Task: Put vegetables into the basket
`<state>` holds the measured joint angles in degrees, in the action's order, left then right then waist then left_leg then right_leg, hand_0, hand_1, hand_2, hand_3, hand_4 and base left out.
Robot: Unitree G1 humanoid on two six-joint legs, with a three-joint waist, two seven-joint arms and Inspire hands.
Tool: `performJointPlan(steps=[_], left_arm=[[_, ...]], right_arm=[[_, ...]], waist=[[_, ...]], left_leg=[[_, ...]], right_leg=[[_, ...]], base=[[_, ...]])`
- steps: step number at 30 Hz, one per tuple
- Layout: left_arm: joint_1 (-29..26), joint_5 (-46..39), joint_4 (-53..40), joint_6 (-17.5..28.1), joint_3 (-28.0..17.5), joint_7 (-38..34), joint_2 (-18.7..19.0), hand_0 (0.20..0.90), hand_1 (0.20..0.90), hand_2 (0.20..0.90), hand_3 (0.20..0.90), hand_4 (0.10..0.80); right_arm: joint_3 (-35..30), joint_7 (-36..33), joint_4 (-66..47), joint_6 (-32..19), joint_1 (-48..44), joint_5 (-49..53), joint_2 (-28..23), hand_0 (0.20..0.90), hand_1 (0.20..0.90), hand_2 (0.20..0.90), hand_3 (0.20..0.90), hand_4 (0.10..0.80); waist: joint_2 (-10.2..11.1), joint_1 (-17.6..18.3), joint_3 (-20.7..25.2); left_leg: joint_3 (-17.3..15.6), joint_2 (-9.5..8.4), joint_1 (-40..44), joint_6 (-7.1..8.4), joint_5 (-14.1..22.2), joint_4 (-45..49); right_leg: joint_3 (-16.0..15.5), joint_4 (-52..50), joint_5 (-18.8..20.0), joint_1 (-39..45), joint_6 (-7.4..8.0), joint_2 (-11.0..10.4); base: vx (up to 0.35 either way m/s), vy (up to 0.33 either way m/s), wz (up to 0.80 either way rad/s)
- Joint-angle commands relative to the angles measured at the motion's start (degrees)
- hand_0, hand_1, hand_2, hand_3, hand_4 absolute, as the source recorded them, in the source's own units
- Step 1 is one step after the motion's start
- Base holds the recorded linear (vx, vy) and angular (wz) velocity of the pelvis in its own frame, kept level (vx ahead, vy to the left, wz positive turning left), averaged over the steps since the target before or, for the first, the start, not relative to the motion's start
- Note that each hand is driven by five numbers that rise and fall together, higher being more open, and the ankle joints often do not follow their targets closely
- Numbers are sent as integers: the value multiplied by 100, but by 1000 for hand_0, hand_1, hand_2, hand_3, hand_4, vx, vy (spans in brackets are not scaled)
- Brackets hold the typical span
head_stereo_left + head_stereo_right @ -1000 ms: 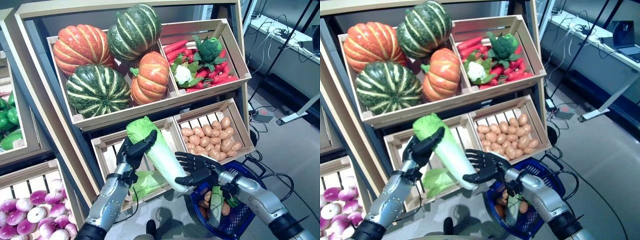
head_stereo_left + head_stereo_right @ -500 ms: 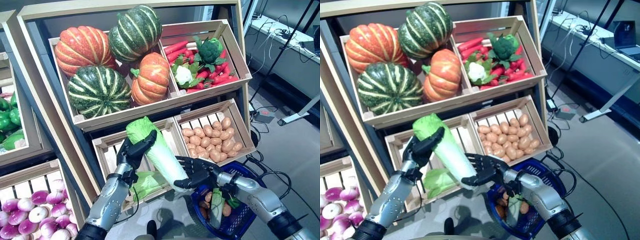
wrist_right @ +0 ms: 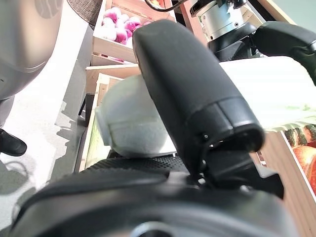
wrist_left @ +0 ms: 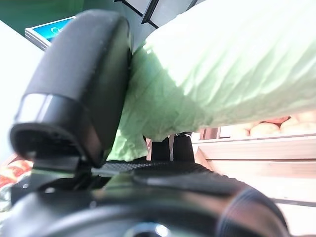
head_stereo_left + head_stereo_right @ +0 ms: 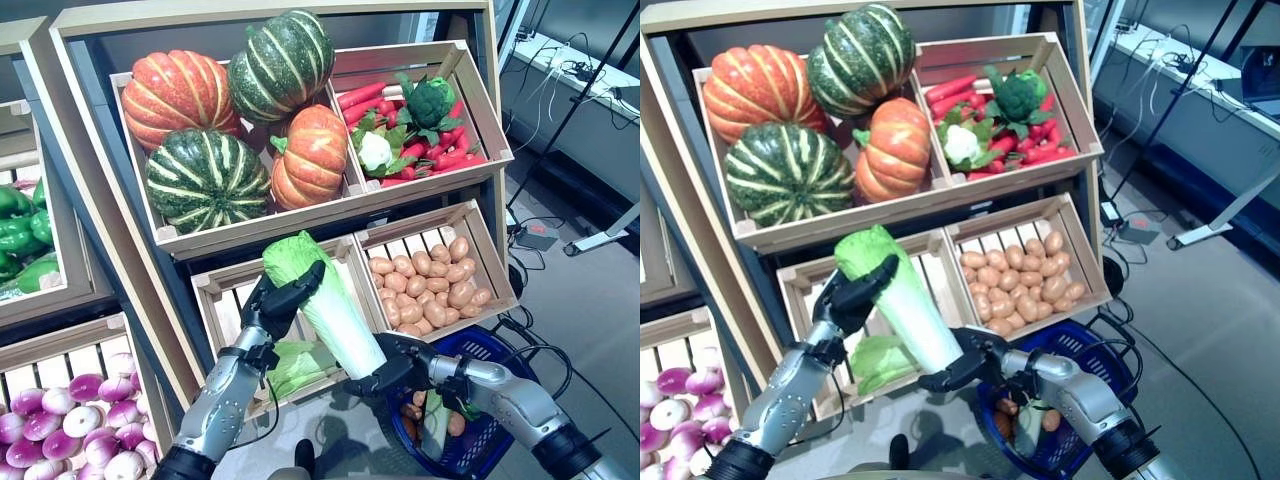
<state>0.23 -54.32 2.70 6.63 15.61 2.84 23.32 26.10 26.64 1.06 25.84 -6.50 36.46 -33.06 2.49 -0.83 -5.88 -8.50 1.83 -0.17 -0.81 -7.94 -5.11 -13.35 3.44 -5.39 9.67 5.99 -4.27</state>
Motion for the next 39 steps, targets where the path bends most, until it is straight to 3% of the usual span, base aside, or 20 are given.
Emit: performJointPlan(steps=[1, 16, 17, 18, 25, 39], left_arm=[[-711, -179, -514, 472, -27, 460, -31, 300, 300, 300, 300, 400], [-612, 67, -598, 366, -48, 779, 90, 300, 300, 300, 300, 400], [-611, 101, -609, 362, -47, 784, 101, 552, 552, 552, 552, 568], [-606, 152, -616, 368, -46, 779, 114, 900, 900, 900, 900, 800], [-507, 154, -697, 400, -155, 716, 157, 900, 900, 900, 900, 800], [-13, 306, -945, 387, -858, 576, 134, 900, 900, 900, 900, 800]], right_arm=[[87, 325, -40, -331, -506, 482, 101, 300, 300, 300, 300, 400], [-230, -149, -115, -543, -252, 641, 71, 300, 300, 300, 300, 400], [-267, -232, -118, -602, -221, 670, 64, 300, 300, 300, 300, 400], [-323, -310, -109, -662, -177, 720, 61, 300, 300, 300, 300, 400], [-670, -681, -186, -880, 102, 905, 75, 300, 300, 300, 300, 400], [-2173, -1960, -289, -2465, 1260, 1552, 672, 300, 300, 300, 300, 400]], waist=[[137, -43, 375], [103, 26, 351], [101, 32, 343], [97, 41, 335], [79, 95, 310], [-6, 352, 237]], left_leg=[[68, 134, 578, 282, 855, 11], [29, 145, 591, 267, 858, 11], [25, 146, 592, 263, 860, 11], [17, 146, 597, 260, 862, 11], [-21, 156, 607, 259, 873, 11], [-170, 168, 536, 217, 885, 11]], right_leg=[[54, 149, 682, -355, 9, -155], [125, 129, 671, -375, 13, -137], [132, 127, 671, -376, 13, -135], [141, 128, 672, -375, 14, -132], [175, 126, 673, -386, 29, -120], [331, 69, 653, -549, 23, -36]], base=[[0, 0, 0], [0, 0, 0], [0, 0, 0], [0, 0, 0], [0, 0, 0], [-25, -2, -7]])
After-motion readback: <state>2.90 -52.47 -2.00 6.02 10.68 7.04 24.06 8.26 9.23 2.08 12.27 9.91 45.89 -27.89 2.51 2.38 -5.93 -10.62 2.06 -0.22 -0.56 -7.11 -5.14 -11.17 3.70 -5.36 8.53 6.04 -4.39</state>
